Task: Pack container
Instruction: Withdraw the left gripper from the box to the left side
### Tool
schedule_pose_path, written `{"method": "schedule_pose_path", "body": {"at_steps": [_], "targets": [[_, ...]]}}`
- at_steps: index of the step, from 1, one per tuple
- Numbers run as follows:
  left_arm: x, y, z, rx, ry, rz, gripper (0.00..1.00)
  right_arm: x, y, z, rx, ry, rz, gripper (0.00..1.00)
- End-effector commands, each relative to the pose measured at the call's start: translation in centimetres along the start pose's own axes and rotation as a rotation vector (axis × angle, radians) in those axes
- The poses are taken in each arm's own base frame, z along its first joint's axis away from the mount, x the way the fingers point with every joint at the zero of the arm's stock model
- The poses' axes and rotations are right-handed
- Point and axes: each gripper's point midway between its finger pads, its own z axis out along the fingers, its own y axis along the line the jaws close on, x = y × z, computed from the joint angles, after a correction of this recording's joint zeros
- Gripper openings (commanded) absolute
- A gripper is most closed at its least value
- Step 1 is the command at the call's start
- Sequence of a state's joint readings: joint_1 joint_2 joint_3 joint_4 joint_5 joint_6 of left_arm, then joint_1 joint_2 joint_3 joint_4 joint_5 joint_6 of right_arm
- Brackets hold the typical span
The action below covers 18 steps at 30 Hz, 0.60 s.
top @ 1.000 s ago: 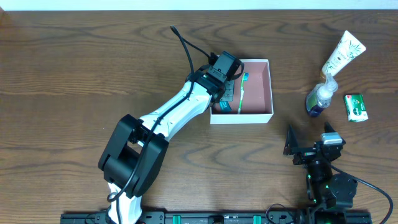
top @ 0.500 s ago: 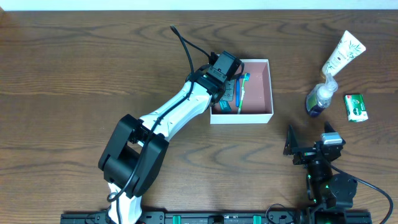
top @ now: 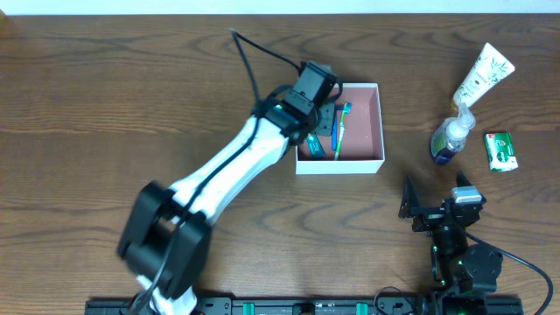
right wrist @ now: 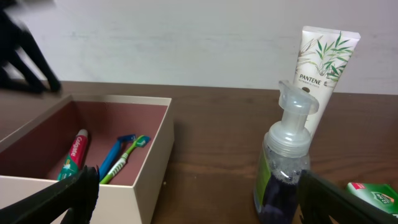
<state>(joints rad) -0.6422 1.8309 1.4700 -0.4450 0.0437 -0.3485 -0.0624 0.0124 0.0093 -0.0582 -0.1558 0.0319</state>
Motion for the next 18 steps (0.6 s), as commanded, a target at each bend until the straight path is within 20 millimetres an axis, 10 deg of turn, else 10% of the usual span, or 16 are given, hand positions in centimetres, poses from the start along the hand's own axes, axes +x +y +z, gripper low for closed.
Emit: {"method": "schedule_pose_path", "body": {"at_steps": [1,10,18], "targets": [[-3.5,-1.8,-6.6,0.087,-0.135,0.023,0.45,0.1,0.2,0.0,-0.005,0.000,-0.019,0.99],[-4.9,4.7,-18.2,-0.152,-0.299,-0.029,0.49,0.1,0.2,0.0,-0.005,0.000,-0.019,0.99],[-0.7,14.3,-21.0,-0.406,-0.154,-0.214,0.64,0.1,0.2,0.0,-0.005,0.000,-0.019,0.99]]}}
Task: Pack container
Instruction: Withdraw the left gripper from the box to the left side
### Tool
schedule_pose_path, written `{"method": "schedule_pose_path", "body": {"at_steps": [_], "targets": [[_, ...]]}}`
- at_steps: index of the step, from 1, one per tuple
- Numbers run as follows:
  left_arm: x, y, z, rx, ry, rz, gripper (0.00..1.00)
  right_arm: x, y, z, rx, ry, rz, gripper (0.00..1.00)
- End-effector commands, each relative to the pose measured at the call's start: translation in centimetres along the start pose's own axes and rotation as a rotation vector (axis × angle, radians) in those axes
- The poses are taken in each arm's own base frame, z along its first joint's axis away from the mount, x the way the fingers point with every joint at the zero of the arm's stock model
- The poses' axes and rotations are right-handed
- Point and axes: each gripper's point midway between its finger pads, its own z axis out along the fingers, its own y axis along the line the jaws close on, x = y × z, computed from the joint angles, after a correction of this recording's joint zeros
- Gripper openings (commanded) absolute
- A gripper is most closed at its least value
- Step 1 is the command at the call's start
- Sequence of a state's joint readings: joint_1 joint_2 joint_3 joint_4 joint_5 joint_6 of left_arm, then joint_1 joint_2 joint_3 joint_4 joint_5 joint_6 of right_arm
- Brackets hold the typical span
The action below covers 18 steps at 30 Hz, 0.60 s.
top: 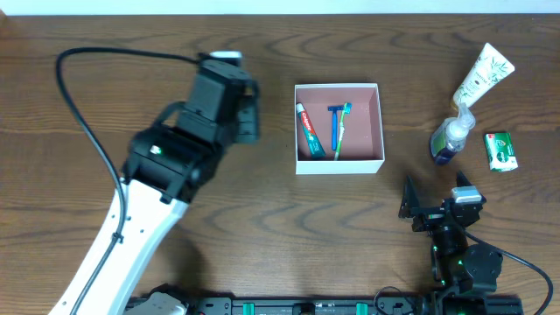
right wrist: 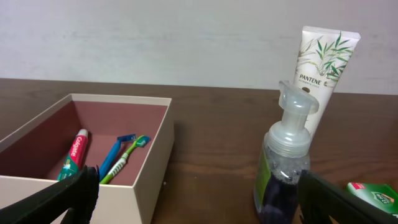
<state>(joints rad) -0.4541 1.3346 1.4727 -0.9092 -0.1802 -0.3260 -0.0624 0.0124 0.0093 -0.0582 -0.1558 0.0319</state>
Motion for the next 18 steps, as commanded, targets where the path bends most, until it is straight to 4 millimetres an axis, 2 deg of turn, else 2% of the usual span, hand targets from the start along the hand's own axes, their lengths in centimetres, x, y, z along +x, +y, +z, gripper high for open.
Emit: {"method": "schedule_pose_path", "body": {"at_steps": [1,4,6,10,18], "targets": [[0.0,4.5,0.2,-0.129,0.019,-0.114,0.66,0.1,0.2,0.0,-0.005,0.000,-0.019,0.99],[0.5,7.7,0.5,-0.203,0.045,-0.224,0.70,0.1,0.2,0.0,-0.005,0.000,-0.019,0.99],[0.7,9.6,0.6,-0.243,0.052,-0.276,0.85,0.1,0.2,0.0,-0.005,0.000,-0.019,0.99],[1.5,12.2,1.2,-0.298,0.079,-0.332,0.97,0.1,0.2,0.0,-0.005,0.000,-0.019,0.99],[3.9,16.4,2.9,-0.397,0.151,-0.414,0.98,0.1,0.2,0.0,-0.005,0.000,-0.019,0.99]]}}
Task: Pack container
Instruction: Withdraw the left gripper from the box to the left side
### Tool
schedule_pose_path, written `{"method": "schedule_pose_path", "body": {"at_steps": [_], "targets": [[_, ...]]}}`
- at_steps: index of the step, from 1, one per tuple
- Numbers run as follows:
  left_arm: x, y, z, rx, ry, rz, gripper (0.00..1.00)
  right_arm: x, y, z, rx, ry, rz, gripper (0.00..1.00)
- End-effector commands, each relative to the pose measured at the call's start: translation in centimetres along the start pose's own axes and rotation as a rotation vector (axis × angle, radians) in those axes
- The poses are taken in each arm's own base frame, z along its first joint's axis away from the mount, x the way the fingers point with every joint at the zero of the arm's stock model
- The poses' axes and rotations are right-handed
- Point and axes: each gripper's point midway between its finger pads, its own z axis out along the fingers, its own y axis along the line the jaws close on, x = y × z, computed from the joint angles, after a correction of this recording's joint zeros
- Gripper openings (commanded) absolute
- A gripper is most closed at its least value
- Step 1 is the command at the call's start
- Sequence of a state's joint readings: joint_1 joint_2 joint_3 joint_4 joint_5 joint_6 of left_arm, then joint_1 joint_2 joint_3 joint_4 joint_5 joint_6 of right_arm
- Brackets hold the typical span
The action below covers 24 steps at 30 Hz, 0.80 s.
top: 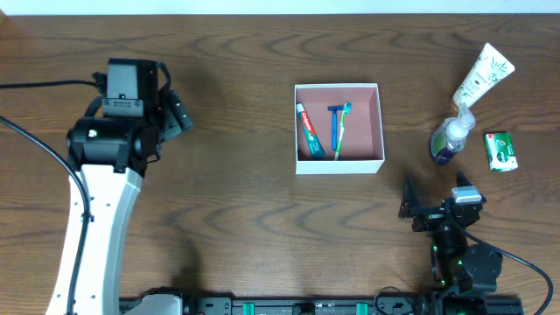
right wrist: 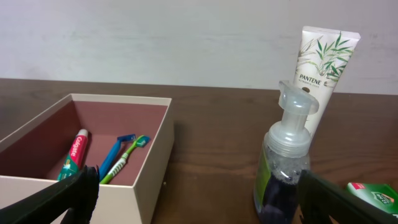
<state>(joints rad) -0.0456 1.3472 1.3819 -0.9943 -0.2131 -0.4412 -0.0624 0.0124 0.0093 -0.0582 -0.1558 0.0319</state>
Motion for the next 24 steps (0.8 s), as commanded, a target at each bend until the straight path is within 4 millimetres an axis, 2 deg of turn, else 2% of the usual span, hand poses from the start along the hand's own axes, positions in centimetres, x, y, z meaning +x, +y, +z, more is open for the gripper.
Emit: {"method": "schedule_pose_path", "body": {"at_steps": [1,5,24], "targets": [[0.4,1.5,1.7,-0.054,0.038,-0.027,0.98,0.1,0.2,0.0,-0.005,0.000,-0.019,0.99],[0.5,2.0,2.6,-0.079,0.063,-0.037,0.98,0.1,0.2,0.0,-0.005,0.000,-0.019,0.99],[1.6,2.4,7.4,-0.191,0.157,0.005,0.98,0.1,0.2,0.0,-0.005,0.000,-0.019,0.99]]}}
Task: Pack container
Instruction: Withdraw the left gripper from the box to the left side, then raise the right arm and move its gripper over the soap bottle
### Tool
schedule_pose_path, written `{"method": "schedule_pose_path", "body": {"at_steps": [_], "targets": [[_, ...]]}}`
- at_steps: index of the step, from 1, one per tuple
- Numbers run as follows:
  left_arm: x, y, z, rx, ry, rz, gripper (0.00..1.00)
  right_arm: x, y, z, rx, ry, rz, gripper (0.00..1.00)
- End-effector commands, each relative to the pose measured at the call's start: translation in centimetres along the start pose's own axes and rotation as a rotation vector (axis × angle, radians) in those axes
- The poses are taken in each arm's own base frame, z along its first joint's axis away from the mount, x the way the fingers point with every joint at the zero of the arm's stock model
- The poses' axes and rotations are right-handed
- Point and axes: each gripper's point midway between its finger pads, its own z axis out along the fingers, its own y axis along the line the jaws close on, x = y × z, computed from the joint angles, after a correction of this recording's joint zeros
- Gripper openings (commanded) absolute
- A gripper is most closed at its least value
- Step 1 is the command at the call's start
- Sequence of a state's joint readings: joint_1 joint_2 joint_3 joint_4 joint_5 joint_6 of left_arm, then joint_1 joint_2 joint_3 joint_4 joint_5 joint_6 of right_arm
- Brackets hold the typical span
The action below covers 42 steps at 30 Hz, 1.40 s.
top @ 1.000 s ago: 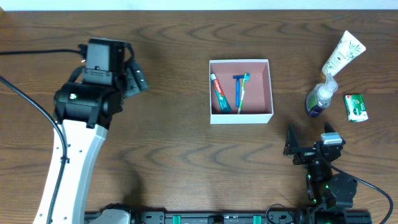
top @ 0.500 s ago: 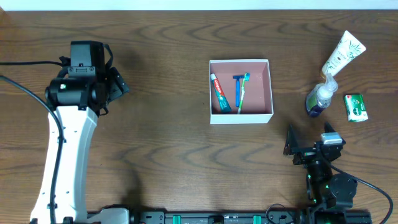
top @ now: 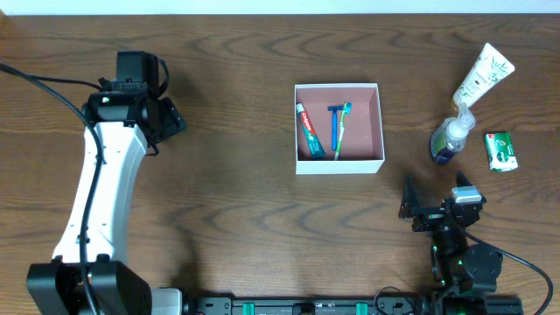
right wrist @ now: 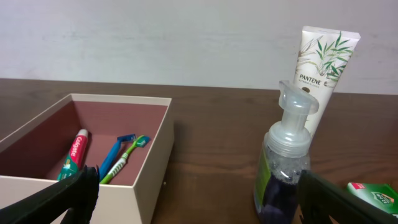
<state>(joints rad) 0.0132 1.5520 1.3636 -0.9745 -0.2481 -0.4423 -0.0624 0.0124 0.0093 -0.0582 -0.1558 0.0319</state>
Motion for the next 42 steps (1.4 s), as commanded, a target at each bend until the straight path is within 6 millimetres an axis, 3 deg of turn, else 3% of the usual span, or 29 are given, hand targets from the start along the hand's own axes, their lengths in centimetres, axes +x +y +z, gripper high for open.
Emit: {"method": "schedule_pose_path", "body": {"at_steps": [1,24,28,32,35,38,42], "targets": [[0.1,0.6,0.6,-0.038,0.003,-0.002,0.98,0.1,0.2,0.0,-0.005,0.000,-0.019,0.99],[0.1,0.6,0.6,-0.038,0.004,-0.002,0.98,0.1,0.4,0.0,-0.021,0.000,-0.017,0.99],[0.1,0.6,0.6,-0.038,0.003,-0.002,0.98,0.1,0.5,0.0,-0.021,0.000,0.106,0.99],[0.1,0.6,0.6,-0.038,0.003,-0.002,0.98,-1.1,1.4,-0.1,-0.085,-0.034,0.322,0.99],[0.1,0.6,0.6,-0.038,0.004,-0.002,0.98,-2.8,3.8,-0.6,-0.232,-0.080,0.322,0.99],[0.1,0.6,0.6,-0.038,0.004,-0.002,0.98,-6.3,6.3,-2.0,-0.397,-0.203,0.258,0.99],[0.1,0.6,0.6,-0.038,0.003,-0.002,0.98,-11.2,7.9,-4.5,-0.502,-0.374,0.169,0.99]]}}
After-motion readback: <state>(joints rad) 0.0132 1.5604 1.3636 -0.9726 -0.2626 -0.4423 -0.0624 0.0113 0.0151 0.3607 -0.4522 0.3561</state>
